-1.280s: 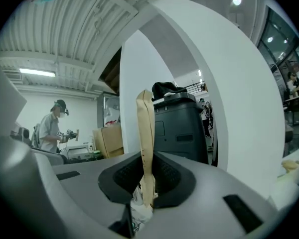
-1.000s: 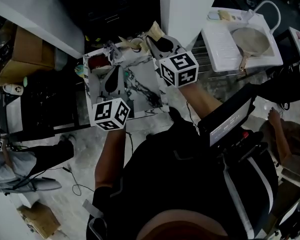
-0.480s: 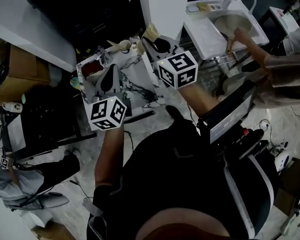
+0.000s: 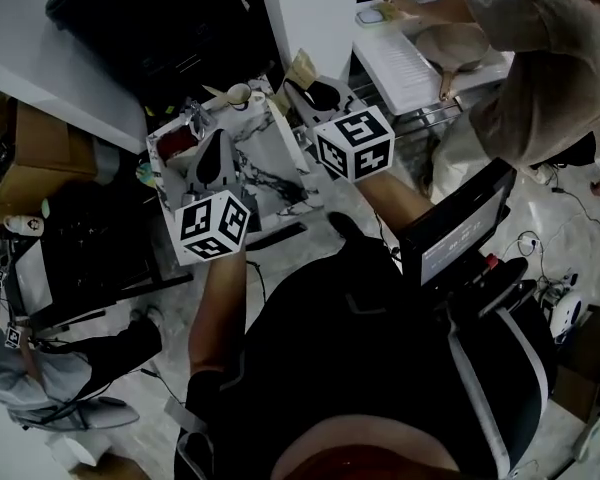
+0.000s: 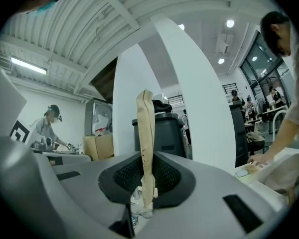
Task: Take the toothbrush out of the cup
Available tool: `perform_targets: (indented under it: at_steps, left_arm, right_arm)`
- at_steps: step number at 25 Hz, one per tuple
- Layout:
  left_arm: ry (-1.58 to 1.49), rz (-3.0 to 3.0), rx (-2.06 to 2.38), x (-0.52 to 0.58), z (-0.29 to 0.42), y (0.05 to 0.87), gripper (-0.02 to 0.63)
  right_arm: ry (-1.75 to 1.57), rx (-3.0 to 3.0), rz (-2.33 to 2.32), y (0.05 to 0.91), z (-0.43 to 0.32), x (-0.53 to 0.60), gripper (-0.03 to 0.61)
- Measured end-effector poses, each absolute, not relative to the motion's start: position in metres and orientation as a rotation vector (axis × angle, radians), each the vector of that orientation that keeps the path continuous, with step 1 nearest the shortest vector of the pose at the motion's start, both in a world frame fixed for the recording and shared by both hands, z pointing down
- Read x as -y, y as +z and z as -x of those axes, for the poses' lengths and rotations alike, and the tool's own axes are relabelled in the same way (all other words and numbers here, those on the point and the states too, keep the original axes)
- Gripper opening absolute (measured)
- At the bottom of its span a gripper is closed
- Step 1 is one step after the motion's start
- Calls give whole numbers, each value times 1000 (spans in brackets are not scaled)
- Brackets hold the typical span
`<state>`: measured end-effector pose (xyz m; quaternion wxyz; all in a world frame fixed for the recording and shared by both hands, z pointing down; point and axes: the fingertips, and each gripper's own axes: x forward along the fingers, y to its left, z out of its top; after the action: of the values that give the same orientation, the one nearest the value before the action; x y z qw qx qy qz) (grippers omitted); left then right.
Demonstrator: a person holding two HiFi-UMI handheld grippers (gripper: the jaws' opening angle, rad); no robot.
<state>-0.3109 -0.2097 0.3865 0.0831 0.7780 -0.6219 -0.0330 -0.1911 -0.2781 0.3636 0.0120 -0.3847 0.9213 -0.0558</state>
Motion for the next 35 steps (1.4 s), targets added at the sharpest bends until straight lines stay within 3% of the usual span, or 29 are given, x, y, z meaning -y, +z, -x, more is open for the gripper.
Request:
perform_targets:
  at_steps: [25,35]
  left_arm:
    - [-99,-2116,2003,263,329,425,14]
    - [-32,-1946,2053,314,342,474,137]
  right_arm:
    - [-147,-2915,1166,375,185,300,54]
    - [-177,-2961,1124,391,177,335,54]
